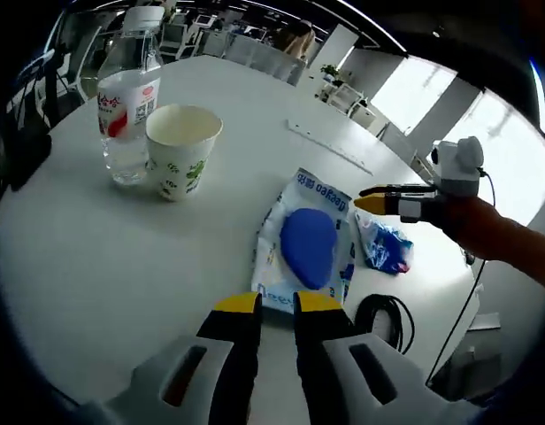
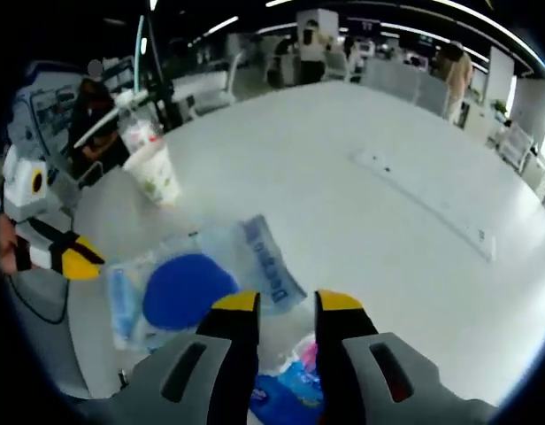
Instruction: Arrange the tabletop items into an orderly group along one side of the table until the central work area is clear of visible clutter.
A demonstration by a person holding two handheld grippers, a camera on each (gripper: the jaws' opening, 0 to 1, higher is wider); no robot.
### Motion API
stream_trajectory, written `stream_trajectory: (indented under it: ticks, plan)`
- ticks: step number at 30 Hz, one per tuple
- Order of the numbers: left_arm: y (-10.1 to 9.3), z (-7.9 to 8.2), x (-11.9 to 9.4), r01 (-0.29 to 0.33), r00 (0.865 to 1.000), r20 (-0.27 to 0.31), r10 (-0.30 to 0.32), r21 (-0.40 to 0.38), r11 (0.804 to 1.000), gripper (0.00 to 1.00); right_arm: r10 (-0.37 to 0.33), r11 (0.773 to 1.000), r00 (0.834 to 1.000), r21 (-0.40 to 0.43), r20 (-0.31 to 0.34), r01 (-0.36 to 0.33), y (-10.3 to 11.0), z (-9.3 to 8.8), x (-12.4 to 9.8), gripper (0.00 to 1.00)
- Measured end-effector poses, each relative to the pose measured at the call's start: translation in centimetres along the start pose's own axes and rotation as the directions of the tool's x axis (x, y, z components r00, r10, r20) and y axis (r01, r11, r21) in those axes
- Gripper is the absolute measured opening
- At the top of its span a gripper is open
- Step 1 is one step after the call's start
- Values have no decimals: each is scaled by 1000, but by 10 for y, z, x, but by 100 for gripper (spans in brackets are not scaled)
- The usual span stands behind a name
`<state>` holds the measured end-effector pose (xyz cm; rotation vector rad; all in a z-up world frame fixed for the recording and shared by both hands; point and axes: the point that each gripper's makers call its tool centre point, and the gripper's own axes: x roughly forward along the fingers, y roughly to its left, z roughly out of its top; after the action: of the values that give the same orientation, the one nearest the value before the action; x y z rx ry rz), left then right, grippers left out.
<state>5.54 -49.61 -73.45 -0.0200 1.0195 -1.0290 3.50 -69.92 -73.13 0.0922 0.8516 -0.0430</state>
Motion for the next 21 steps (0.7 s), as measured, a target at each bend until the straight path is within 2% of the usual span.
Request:
stream_trajectory:
  ticks: [10, 14, 16, 21]
  plan:
    - [4, -12, -1, 8, 1000, -10, -9, -115, 993, 15, 15, 999, 1000, -28, -27, -16, 2, 6, 13, 23]
    - [2, -18, 1, 11, 1000, -19, -14, -135, 991, 15, 23, 999, 999, -38, -42, -25, 2, 5, 19, 24]
    - [1, -19, 2, 17, 1000, -17, -20, -168, 986, 15, 25, 999, 998, -44, -51, -27, 2, 4, 22, 25]
    - [-3, -17, 4, 22, 1000, -9, -24, -178, 984, 15, 23, 998, 998, -54, -63, -26, 1, 3, 25, 24]
